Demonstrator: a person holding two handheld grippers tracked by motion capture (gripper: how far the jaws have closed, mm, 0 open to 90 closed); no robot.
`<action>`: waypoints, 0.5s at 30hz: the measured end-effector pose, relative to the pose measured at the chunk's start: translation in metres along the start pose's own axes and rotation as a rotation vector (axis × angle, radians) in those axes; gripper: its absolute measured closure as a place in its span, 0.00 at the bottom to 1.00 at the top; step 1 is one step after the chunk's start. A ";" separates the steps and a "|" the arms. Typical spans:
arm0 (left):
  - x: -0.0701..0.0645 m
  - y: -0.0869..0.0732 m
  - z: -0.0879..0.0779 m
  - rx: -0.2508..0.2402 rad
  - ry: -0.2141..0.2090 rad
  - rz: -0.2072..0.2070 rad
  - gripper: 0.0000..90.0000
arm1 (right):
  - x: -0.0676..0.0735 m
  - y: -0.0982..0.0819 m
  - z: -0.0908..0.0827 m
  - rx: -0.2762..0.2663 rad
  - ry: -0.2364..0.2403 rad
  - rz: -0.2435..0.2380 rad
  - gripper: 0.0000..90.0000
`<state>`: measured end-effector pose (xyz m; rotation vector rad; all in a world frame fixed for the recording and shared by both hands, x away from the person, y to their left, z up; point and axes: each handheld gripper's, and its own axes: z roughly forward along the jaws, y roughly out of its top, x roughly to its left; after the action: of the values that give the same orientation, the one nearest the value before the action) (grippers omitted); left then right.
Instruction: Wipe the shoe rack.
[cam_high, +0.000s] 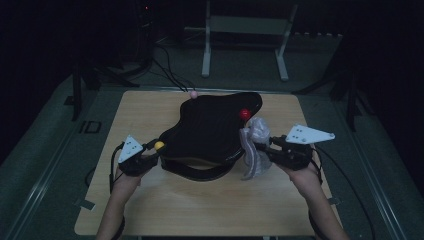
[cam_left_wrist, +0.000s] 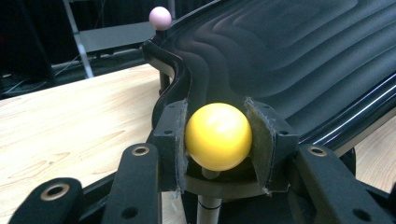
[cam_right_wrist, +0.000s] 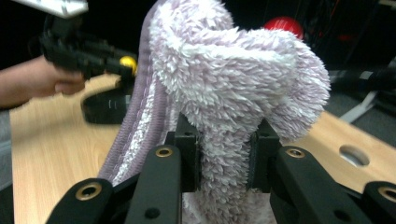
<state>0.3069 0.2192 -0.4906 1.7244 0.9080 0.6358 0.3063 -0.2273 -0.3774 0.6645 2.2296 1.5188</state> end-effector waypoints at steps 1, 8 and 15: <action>0.000 0.000 0.000 0.002 0.000 0.001 0.66 | 0.000 0.004 -0.001 -0.015 0.004 -0.004 0.79; 0.000 -0.001 0.000 -0.003 0.011 -0.007 0.66 | -0.008 -0.005 0.018 0.016 -0.036 0.012 0.80; 0.001 -0.001 0.000 -0.006 0.004 -0.006 0.66 | -0.021 0.010 0.017 -0.023 -0.049 0.017 0.79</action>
<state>0.3074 0.2202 -0.4915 1.7149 0.9123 0.6378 0.3345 -0.2235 -0.3736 0.7086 2.1726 1.5174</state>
